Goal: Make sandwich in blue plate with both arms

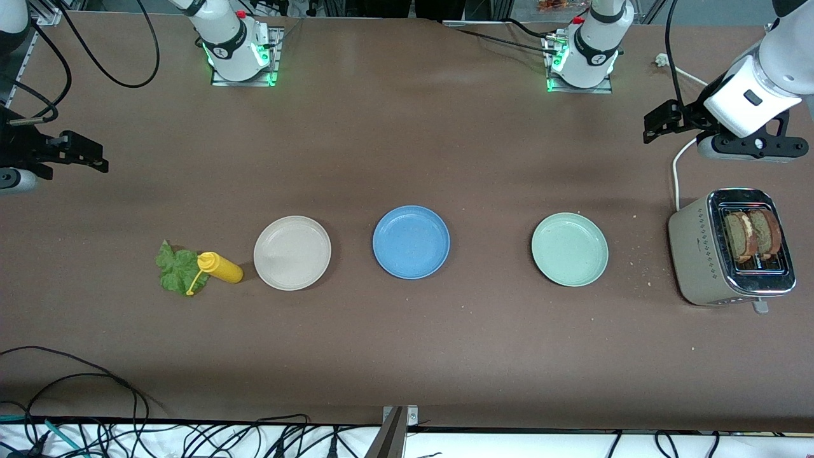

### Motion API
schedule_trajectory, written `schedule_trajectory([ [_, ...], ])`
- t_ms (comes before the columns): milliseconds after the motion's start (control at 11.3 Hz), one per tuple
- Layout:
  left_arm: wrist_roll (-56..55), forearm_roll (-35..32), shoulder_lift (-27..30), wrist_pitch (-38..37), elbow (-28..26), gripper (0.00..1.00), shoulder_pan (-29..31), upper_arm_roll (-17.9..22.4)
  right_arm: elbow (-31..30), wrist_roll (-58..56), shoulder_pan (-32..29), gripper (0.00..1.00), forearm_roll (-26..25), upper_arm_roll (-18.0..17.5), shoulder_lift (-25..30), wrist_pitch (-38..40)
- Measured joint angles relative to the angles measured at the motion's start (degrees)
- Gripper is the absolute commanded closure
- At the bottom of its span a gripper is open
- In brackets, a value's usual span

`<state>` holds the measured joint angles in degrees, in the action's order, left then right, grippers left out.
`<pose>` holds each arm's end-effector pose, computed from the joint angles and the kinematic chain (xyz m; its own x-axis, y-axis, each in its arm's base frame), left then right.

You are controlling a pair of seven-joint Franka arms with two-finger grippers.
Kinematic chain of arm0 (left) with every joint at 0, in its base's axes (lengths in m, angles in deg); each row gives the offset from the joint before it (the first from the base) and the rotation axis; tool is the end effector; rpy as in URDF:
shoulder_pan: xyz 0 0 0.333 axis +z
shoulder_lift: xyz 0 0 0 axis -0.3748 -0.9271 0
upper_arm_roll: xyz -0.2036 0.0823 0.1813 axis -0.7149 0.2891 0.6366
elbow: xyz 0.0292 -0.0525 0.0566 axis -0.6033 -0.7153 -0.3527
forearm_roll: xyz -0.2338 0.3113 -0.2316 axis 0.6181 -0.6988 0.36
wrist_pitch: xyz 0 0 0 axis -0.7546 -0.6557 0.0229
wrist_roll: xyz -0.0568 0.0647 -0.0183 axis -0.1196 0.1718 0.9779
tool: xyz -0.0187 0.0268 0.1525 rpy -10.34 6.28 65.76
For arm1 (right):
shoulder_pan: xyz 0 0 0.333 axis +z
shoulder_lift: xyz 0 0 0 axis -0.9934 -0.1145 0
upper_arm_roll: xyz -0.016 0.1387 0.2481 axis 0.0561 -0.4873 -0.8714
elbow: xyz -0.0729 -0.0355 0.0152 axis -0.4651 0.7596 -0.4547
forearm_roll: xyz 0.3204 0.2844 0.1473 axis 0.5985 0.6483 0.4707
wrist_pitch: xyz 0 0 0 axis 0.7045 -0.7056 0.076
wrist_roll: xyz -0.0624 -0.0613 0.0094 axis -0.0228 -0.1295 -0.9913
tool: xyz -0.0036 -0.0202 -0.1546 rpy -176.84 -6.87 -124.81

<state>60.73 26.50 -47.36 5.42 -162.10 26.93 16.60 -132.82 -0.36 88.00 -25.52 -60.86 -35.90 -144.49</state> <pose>0.5808 -0.0679 0.5107 0.9913 -0.0295 -0.1283 -0.0257 -0.9992 0.0312 0.6391 -0.0240 0.5025 0.9863 0.1475 -0.0741 0.1472 -0.9891 -0.0099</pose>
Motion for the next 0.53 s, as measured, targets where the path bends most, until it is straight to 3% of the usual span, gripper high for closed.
schedule_trajectory([
  [530, 0.0, 0.0, 0.0, 0.0, 0.0, 0.00, 0.0, 0.0, 0.0, 0.2, -0.1, 0.00, 0.0, 0.4, 0.0, -0.1],
])
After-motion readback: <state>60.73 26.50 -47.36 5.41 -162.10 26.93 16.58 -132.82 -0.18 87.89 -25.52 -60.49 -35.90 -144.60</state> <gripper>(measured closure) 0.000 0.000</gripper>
